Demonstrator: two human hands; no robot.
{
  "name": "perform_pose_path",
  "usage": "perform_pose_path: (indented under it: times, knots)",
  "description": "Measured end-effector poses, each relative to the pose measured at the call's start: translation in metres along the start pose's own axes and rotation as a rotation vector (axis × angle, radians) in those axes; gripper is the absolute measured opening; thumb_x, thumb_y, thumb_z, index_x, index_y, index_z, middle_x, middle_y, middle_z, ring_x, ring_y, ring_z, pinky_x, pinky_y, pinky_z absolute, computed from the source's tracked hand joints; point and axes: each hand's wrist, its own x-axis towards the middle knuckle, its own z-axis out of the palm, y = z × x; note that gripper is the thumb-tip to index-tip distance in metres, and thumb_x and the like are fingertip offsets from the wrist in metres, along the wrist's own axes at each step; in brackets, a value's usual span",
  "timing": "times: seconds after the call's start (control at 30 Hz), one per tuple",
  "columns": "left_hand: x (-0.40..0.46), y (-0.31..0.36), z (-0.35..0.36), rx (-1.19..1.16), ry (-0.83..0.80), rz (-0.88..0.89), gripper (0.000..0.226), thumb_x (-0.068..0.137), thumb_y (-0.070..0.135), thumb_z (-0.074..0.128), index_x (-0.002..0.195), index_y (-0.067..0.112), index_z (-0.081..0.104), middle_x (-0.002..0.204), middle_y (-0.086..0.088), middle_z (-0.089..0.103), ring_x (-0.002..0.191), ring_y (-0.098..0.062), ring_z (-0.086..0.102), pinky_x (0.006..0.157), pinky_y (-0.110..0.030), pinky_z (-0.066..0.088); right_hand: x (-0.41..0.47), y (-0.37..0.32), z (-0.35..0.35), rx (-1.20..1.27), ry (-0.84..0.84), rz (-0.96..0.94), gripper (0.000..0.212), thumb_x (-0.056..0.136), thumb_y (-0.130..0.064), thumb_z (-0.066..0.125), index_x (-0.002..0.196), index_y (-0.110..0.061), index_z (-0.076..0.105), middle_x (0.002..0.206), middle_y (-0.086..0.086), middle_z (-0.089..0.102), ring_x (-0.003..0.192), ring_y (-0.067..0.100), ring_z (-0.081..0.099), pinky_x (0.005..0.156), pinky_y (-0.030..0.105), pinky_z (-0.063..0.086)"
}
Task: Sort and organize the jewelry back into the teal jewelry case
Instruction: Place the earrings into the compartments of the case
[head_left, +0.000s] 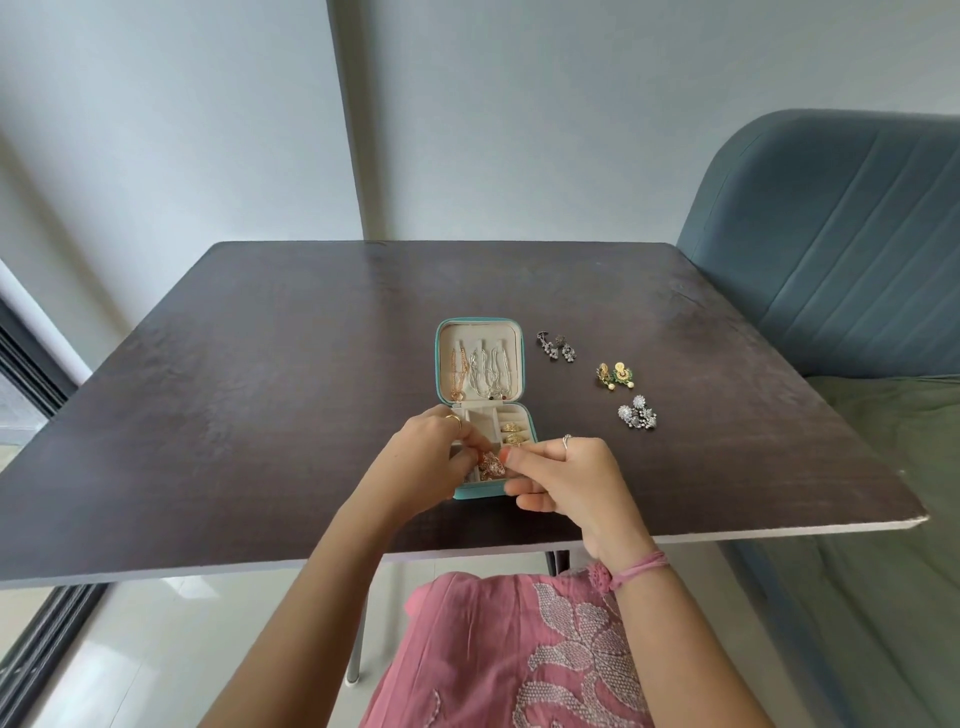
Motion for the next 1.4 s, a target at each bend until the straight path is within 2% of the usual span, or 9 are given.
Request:
perform_pose_path:
  times: [0.27, 0.43, 0.57, 0.63, 0.83, 0.97, 1.1, 1.27, 1.4]
  knots:
    - [0.000, -0.002, -0.002, -0.085, 0.004, -0.049, 0.025, 0.092, 0.014, 0.054, 0.102, 0.028, 0.072, 0.107, 0.007, 0.048, 0.088, -0.011, 0.057, 0.054, -0.010, 0.048, 0.008, 0.000, -0.010, -0.272, 0.070, -0.060, 0.014, 0.084, -0.026, 0.072, 0.086, -0.012, 0.075, 0.063, 0.000, 0.065, 0.052, 0.005, 0.057, 0.050, 0.017, 0.049]
    - [-0.002, -0.001, -0.004, -0.029, 0.002, -0.023, 0.026, 0.094, 0.017, 0.052, 0.107, 0.028, 0.071, 0.102, 0.009, 0.044, 0.085, -0.009, 0.052, 0.058, -0.006, 0.044, 0.011, 0.003, -0.011, -0.546, 0.029, -0.173, 0.018, 0.082, -0.036, 0.072, 0.091, -0.021, 0.078, 0.086, -0.010, 0.073, 0.082, 0.001, 0.063, 0.070, 0.017, 0.046]
    - [-0.002, 0.001, -0.004, -0.011, -0.032, -0.025, 0.027, 0.095, 0.018, 0.051, 0.112, 0.028, 0.069, 0.106, 0.010, 0.043, 0.092, -0.007, 0.049, 0.065, -0.006, 0.043, 0.013, 0.004, -0.009, -0.616, 0.012, -0.164, 0.022, 0.082, -0.041, 0.070, 0.091, -0.022, 0.078, 0.087, -0.008, 0.074, 0.086, 0.005, 0.065, 0.078, 0.028, 0.051]
    - [-0.003, 0.001, -0.004, -0.012, -0.030, -0.028, 0.027, 0.095, 0.019, 0.051, 0.112, 0.028, 0.069, 0.106, 0.010, 0.044, 0.092, -0.007, 0.049, 0.067, -0.007, 0.043, 0.013, 0.003, -0.009, -0.627, 0.020, -0.161, 0.020, 0.081, -0.040, 0.071, 0.087, -0.022, 0.078, 0.081, -0.008, 0.073, 0.082, 0.006, 0.065, 0.075, 0.029, 0.052]
    - [0.000, 0.001, -0.007, -0.061, 0.051, -0.072, 0.025, 0.094, 0.018, 0.052, 0.110, 0.024, 0.070, 0.110, 0.005, 0.049, 0.087, -0.009, 0.051, 0.056, -0.004, 0.044, 0.015, 0.003, -0.013, -0.592, 0.047, -0.196, 0.012, 0.080, -0.031, 0.073, 0.087, -0.022, 0.075, 0.067, -0.014, 0.063, 0.063, -0.002, 0.056, 0.052, 0.007, 0.038]
    - [0.005, 0.007, -0.012, -0.131, 0.146, -0.097, 0.023, 0.095, 0.016, 0.052, 0.109, 0.022, 0.069, 0.109, 0.004, 0.052, 0.072, -0.011, 0.051, 0.054, -0.004, 0.044, 0.016, 0.000, -0.029, -0.482, 0.085, -0.194, 0.009, 0.080, -0.030, 0.073, 0.083, -0.022, 0.076, 0.075, -0.005, 0.071, 0.071, 0.006, 0.062, 0.061, 0.018, 0.044]
    - [0.014, 0.017, -0.014, -0.203, 0.193, -0.103, 0.021, 0.093, 0.017, 0.054, 0.107, 0.025, 0.069, 0.116, 0.003, 0.061, 0.081, -0.013, 0.064, 0.056, -0.010, 0.048, 0.017, -0.007, -0.057, -0.392, 0.171, -0.206, 0.005, 0.080, -0.026, 0.073, 0.077, -0.023, 0.075, 0.069, -0.009, 0.070, 0.064, 0.001, 0.060, 0.059, 0.017, 0.043]
    - [0.021, 0.040, -0.012, -0.277, 0.180, -0.093, 0.016, 0.091, 0.017, 0.057, 0.100, 0.024, 0.068, 0.088, 0.017, 0.063, 0.057, 0.003, 0.065, 0.053, -0.010, 0.051, 0.023, -0.016, -0.090, -0.321, 0.277, -0.219, 0.007, 0.081, -0.022, 0.073, 0.074, -0.020, 0.073, 0.059, -0.009, 0.061, 0.043, -0.002, 0.047, 0.042, 0.009, 0.031]
    - [0.030, 0.064, 0.001, -0.343, 0.145, -0.080, 0.015, 0.091, 0.014, 0.055, 0.098, 0.019, 0.068, 0.081, 0.008, 0.067, 0.059, -0.003, 0.066, 0.061, -0.023, 0.057, 0.031, -0.022, -0.118, -0.293, 0.334, -0.231, 0.006, 0.080, -0.020, 0.073, 0.076, -0.016, 0.074, 0.052, -0.011, 0.058, 0.039, -0.001, 0.044, 0.043, 0.011, 0.032]
